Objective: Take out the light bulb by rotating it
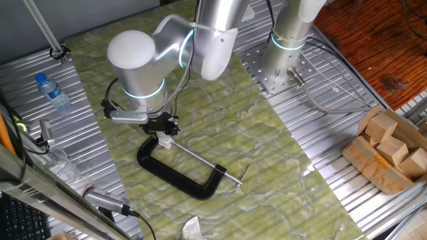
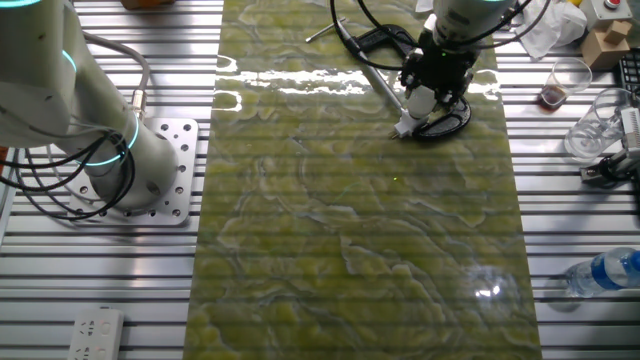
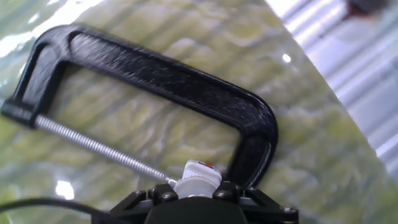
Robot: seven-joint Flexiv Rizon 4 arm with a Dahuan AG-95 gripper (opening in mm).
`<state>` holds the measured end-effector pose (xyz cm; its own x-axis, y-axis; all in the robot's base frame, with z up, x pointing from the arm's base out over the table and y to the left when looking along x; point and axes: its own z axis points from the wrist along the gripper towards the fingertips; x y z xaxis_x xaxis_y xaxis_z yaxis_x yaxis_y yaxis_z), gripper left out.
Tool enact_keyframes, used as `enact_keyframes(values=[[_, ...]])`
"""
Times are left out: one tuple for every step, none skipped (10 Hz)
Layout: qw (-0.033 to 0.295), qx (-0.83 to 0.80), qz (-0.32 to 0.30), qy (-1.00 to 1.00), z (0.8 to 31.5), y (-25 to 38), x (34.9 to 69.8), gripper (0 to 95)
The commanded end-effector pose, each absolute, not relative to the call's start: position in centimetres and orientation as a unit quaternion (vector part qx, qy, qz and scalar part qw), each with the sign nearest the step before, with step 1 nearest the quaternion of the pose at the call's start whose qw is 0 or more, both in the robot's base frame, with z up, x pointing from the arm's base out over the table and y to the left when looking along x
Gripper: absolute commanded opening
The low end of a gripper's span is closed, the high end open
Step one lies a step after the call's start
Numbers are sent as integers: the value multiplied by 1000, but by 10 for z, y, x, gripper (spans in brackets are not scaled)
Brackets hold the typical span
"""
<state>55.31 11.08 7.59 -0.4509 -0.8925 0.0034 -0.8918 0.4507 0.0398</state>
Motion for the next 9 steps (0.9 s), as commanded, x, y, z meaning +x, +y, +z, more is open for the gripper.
enact_keyframes(values=[[14, 611, -10, -791, 80, 112, 552, 0], [14, 630, -8, -776, 79, 111, 552, 0], [14, 642, -8, -766, 79, 111, 551, 0], [12, 652, -5, -758, 79, 111, 551, 0], [11, 657, -5, -754, 79, 111, 551, 0], [11, 662, -4, -750, 78, 111, 551, 0], [11, 667, -4, -745, 78, 111, 551, 0], [11, 680, -4, -733, 78, 111, 551, 0], [10, 695, -4, -719, 78, 111, 551, 0]])
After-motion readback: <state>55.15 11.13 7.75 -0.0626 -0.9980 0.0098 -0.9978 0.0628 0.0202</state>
